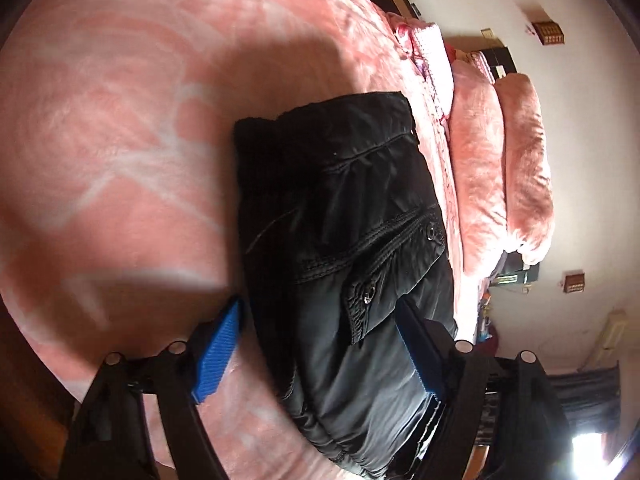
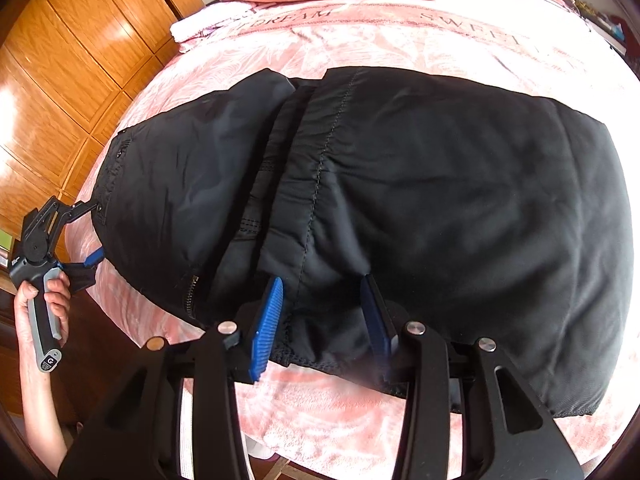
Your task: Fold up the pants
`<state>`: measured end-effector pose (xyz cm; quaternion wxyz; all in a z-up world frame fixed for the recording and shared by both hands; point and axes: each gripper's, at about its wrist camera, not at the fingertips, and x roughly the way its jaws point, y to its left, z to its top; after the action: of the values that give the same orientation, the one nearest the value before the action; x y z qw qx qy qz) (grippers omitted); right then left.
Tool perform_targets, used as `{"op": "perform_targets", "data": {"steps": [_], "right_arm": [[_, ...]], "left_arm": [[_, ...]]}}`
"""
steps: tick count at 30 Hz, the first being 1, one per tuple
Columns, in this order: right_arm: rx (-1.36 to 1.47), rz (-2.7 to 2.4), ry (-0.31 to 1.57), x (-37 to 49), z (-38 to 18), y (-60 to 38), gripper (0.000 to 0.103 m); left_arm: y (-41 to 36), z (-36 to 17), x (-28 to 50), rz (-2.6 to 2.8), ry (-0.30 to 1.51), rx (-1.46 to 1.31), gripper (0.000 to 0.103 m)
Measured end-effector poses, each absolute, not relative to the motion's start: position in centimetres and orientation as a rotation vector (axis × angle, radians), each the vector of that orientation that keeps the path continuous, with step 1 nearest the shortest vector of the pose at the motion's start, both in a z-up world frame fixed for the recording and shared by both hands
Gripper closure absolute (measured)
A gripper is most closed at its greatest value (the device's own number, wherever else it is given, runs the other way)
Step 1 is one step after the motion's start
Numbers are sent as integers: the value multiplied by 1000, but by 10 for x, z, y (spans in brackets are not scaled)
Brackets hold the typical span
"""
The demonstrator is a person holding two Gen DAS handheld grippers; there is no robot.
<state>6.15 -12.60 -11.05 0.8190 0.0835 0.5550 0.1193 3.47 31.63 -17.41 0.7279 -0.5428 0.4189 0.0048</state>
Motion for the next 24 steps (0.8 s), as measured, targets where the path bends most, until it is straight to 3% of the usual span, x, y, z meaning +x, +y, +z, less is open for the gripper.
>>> {"op": "perform_targets", "data": {"steps": [11,14,16,19,24], "right_arm": [[152,253,1185,63,-120,-123,60],[144,252,1186,63,-121,-121,60],[141,251,1188,64,-123,-120,60],[138,250,1193,64,-124,-118,59],[143,258,1194,64,-124,-118,59]], "left_arm": [[328,-193,38,-73,785,-1367,28],[323,-199,43,-164,687,-1450,44],[318,-204,45,-216,647,-1491,61],[312,-208,52,-162,711,-1425,74],[312,-201,55,-148,739,-1416,85]]}}
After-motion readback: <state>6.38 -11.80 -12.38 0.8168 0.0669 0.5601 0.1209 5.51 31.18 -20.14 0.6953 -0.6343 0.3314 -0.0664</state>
